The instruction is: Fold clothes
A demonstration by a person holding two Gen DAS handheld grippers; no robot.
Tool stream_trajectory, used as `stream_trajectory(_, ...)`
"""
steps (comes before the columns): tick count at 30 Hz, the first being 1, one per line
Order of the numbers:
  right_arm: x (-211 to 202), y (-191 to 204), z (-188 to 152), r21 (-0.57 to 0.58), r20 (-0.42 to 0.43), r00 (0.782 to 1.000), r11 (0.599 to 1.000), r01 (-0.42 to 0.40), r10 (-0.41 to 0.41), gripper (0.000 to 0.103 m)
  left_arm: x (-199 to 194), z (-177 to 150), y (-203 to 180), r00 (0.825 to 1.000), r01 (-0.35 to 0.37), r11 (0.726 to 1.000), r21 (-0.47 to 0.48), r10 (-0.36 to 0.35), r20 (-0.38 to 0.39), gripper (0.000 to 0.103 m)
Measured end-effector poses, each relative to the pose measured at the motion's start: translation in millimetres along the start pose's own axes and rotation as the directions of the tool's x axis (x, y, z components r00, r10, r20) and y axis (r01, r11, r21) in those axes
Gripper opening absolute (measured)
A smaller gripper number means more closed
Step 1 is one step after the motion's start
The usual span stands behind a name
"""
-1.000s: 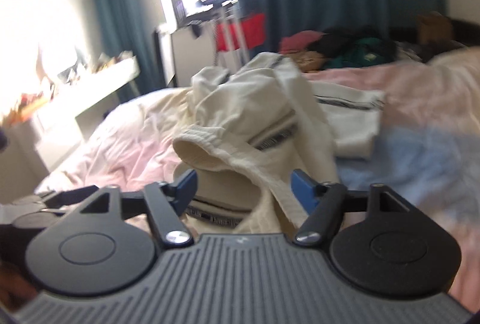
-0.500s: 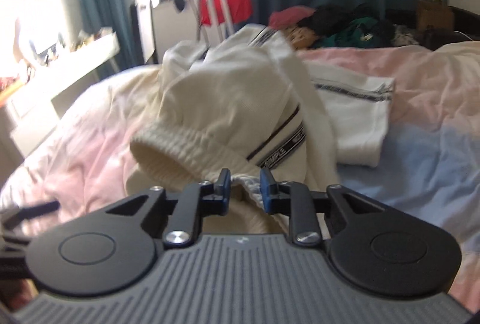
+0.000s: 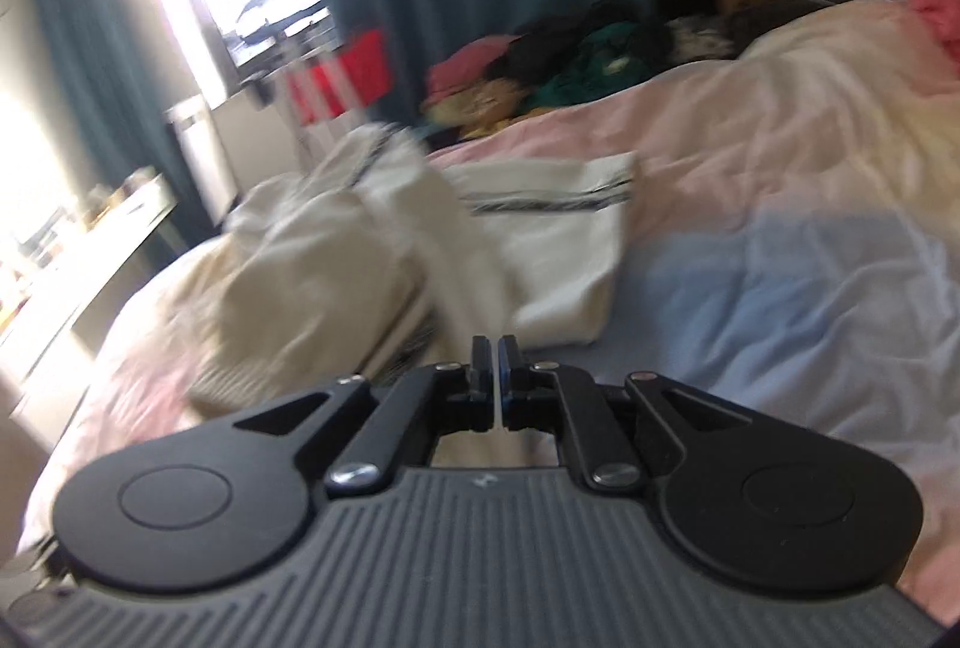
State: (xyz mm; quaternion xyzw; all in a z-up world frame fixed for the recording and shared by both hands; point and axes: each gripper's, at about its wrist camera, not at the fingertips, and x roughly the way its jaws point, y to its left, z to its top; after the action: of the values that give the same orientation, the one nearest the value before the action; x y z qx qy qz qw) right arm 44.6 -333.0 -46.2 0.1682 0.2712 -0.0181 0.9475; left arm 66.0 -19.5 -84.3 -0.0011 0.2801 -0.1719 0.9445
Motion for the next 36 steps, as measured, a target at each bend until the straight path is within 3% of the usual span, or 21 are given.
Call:
stream_trajectory(1, -0.8, 6.7, -2.5, -0.030, -0.014, 1.000, 0.999, -0.015, 0.014, 0.013, -1.1, -0.8, -2.1, 1.000, -0.001, 1.000, 0.008, 0.001, 0.000, 0.103)
stream_trajectory(3, 0.4, 26.8, -11.6, -0.124, -0.035, 0.999, 0.992, -0.014, 0.009, 0.062, -4.5, -1.4, -5.3, 1.000, 0.004, 1.000, 0.019, -0.004, 0.003, 0.103)
stream_trajectory(4, 1.2, 36.1, -16.0, -0.167, -0.042, 0.999, 0.986, -0.015, 0.008, 0.071, -6.2, -1.6, -6.4, 1.000, 0.011, 1.000, 0.022, -0.012, 0.004, 0.103)
stream_trajectory(5, 2.8, 43.1, -19.8, -0.199, -0.041, 0.999, 0.980, -0.015, 0.007, 0.072, -7.1, -1.7, -7.1, 1.000, 0.022, 1.000, 0.022, -0.022, 0.002, 0.103)
stream_trajectory(13, 30.3, 51.7, -28.8, -0.290, -0.091, 0.990, 0.954, 0.077, -0.108, 0.062, 0.5, -7.2, -15.1, 0.999, 0.018, 0.998, 0.063, -0.016, -0.040, 0.103)
stream_trajectory(15, 36.0, 49.6, -30.3, -0.290, -0.110, 0.989, 0.955, 0.065, -0.100, 0.054, 1.9, -7.8, -16.0, 0.999, 0.025, 0.998, 0.065, -0.022, -0.043, 0.103)
stream_trajectory(18, 47.7, 54.7, -31.4, -0.317, -0.118, 0.989, 0.947, 0.045, -0.087, 0.052, 2.3, -7.3, -17.2, 0.998, 0.043, 0.997, 0.068, -0.040, -0.040, 0.103)
stream_trajectory(21, 57.0, 59.5, -27.1, -0.247, -0.147, 0.989, 0.968, -0.048, 0.012, 0.044, 0.5, -8.5, -18.4, 0.998, 0.056, 0.996, 0.073, -0.054, -0.029, 0.103)
stream_trajectory(22, 59.0, 64.0, -27.7, -0.275, -0.136, 0.991, 0.960, -0.050, 0.012, 0.043, -0.2, -8.9, -18.8, 0.998, 0.059, 0.995, 0.075, -0.058, -0.026, 0.103)
stream_trajectory(24, 62.6, 72.1, -31.1, -0.343, -0.113, 0.993, 0.939, -0.017, -0.024, 0.025, -2.1, -9.9, -18.5, 0.997, 0.078, 0.995, 0.062, -0.077, -0.022, 0.103)
stream_trajectory(27, 59.0, 64.4, -27.6, -0.305, -0.103, 0.995, 0.952, -0.015, -0.018, 0.015, -5.2, -11.2, -19.3, 0.995, 0.101, 0.993, 0.053, -0.100, -0.020, 0.103)
stream_trajectory(31, 26.4, 42.6, -2.2, -0.148, -0.004, 1.000, 0.989, -0.025, 0.025, 0.012, -10.4, -13.3, -31.2, 0.993, 0.120, 0.988, 0.096, -0.120, -0.009, 0.103)
stream_trajectory(36, -26.7, 13.6, 17.2, -0.037, 0.128, 0.988, 0.996, -0.078, 0.082, 0.011, -9.2, -12.1, -56.7, 0.987, 0.164, 0.983, 0.089, -0.163, -0.016, 0.103)
